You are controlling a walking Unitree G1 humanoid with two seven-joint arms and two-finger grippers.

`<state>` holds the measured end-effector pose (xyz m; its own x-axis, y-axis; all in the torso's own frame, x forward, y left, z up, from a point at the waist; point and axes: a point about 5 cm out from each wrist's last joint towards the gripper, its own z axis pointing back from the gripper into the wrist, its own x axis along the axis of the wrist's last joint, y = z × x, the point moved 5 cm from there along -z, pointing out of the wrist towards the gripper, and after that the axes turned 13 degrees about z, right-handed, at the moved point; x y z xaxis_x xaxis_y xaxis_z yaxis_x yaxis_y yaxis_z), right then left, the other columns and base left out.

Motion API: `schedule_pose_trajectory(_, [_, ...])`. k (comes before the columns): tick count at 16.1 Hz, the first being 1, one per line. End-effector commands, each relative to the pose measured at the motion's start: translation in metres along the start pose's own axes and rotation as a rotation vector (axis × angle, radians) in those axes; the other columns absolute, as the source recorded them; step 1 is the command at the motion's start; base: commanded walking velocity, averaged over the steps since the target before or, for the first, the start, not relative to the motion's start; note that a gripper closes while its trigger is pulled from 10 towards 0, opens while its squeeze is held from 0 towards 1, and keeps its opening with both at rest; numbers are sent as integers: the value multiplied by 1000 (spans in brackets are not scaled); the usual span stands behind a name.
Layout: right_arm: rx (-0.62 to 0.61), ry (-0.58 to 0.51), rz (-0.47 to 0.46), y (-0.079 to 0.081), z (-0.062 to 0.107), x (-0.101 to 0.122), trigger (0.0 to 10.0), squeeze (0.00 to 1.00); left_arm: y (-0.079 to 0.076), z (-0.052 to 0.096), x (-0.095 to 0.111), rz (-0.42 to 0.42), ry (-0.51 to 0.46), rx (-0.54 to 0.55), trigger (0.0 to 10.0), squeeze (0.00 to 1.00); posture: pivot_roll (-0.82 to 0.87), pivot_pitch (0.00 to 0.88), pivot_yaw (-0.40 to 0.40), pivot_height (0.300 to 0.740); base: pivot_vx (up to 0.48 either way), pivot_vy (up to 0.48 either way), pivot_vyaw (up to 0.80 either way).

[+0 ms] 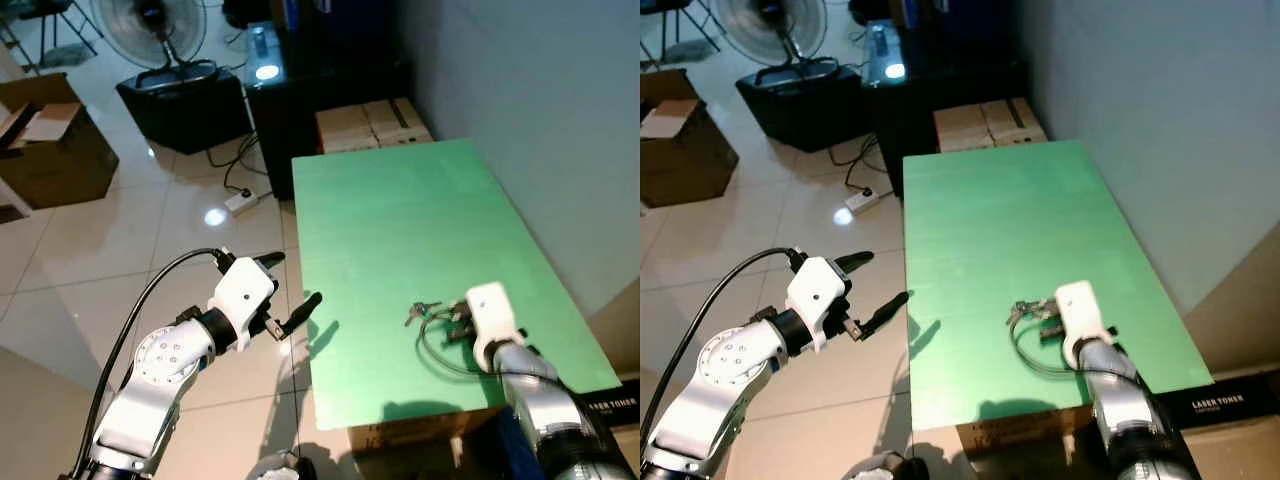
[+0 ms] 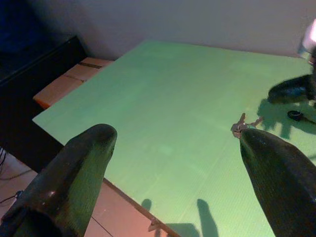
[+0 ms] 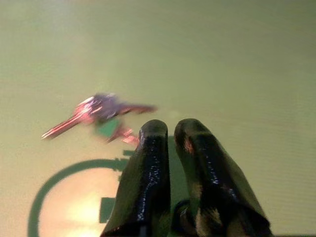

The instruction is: Hang keys on a hook

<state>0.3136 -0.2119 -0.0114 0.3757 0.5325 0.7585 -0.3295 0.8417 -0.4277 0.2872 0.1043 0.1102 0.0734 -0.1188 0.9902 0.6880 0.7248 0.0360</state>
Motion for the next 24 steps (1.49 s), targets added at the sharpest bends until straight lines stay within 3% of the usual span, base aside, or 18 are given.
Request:
schedule_pose_trajectory(1, [50, -27, 49, 4, 2, 9, 10000, 1000, 3, 1, -2, -16, 14, 4, 10000, 0, 37, 68, 132, 740, 0, 0, 0])
schedule_pose_trajectory(3, [146, -17, 118, 3, 11, 10, 10000, 1000, 5, 0, -1, -19, 17, -6, 10000, 0, 29, 76, 143, 740, 0, 0, 0])
schedule_pose_trajectory(6, [270, -1, 209, -11, 20, 20, 10000, 1000, 11, -3, 5, -43, 19, -24, 10000, 0, 10, 94, 164, 740, 0, 0, 0])
schedule_pose_trajectory(8, [438, 12, 276, -12, 27, 25, 10000, 1000, 15, -3, 7, -43, 25, -41, 10000, 0, -9, 113, 171, 740, 0, 0, 0])
schedule_pose_trajectory(12, [656, 105, 377, -26, 43, 19, 10000, 1000, 1, 0, 13, 56, 14, -169, 10000, 0, -14, 139, 144, 740, 0, 0, 0])
schedule_pose_trajectory(16, [686, 185, 455, -40, 40, 12, 10000, 1000, -11, 7, 7, 94, 74, -248, 10000, 0, -15, 150, 113, 740, 0, 0, 0])
schedule_pose_trajectory(19, [755, 249, 498, -38, 40, 1, 10000, 1000, -15, 7, 6, 109, 81, -268, 10000, 0, -22, 139, 96, 740, 0, 0, 0])
schedule_pose_trajectory(22, [670, 275, 580, -47, 28, -2, 10000, 1000, -18, 5, 5, 116, 81, -280, 10000, 0, -29, 141, 89, 740, 0, 0, 0])
schedule_pose_trajectory(23, [674, 291, 613, -48, 27, -4, 10000, 549, -20, 5, 4, 120, 86, -292, 10000, 0, -29, 142, 87, 740, 0, 0, 0])
schedule_pose_trajectory(24, [668, 295, 636, -49, 25, -4, 10000, 0, -23, 6, 3, 120, 93, -306, 10000, 0, -28, 141, 85, 740, 0, 0, 0])
